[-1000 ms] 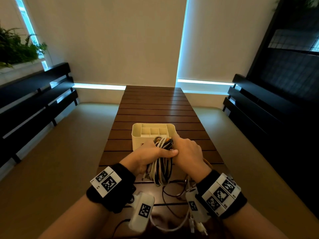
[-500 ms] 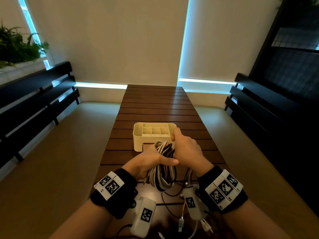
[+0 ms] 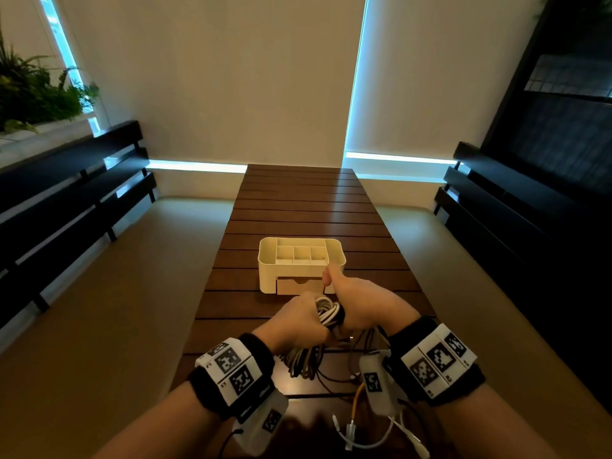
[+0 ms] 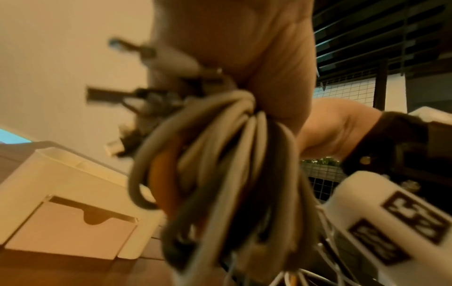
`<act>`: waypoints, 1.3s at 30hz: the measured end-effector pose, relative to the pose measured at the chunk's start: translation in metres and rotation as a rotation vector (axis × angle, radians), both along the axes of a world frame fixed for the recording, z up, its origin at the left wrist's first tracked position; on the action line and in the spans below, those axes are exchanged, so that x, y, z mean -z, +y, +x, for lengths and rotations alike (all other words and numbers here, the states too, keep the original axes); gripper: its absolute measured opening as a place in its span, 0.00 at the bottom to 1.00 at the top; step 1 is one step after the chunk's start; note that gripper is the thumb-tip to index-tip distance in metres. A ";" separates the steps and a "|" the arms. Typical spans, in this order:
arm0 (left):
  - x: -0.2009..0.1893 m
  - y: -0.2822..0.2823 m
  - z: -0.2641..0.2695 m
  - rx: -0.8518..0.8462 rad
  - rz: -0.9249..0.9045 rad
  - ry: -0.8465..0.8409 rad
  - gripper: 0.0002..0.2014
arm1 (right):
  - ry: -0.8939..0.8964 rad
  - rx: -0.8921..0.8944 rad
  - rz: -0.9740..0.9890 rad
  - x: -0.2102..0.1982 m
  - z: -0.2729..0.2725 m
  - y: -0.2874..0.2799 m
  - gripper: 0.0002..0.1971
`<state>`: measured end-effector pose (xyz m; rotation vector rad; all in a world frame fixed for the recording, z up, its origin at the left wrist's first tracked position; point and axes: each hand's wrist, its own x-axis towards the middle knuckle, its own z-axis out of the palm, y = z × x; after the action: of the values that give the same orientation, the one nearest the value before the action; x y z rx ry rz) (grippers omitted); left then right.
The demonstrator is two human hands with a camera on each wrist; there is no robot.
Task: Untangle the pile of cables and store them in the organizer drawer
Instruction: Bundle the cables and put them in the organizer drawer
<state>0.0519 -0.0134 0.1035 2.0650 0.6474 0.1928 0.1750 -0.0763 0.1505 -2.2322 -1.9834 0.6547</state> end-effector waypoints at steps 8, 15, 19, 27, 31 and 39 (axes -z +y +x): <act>-0.003 0.005 -0.009 0.068 -0.172 -0.127 0.16 | 0.270 0.037 0.066 0.003 0.010 0.003 0.38; 0.001 -0.008 -0.011 -0.058 -0.263 -0.260 0.18 | 0.450 -0.037 -0.089 0.002 0.024 0.001 0.23; -0.009 0.002 -0.024 -0.145 -0.161 -0.265 0.16 | 0.395 -0.129 -0.469 0.016 0.051 -0.013 0.05; 0.008 0.009 -0.013 -0.533 -0.451 -0.497 0.10 | 1.171 0.357 0.300 0.027 0.035 -0.021 0.11; 0.009 0.005 -0.001 -0.556 -0.689 -0.562 0.05 | 1.184 0.472 0.387 0.026 0.009 -0.018 0.22; 0.004 0.007 0.001 -0.506 -0.860 -0.597 0.24 | 0.578 0.326 0.618 0.045 -0.028 -0.018 0.13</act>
<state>0.0531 -0.0067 0.0991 0.9237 0.6940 0.6622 0.1472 -0.0941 0.1060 -1.6794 -1.2742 0.4804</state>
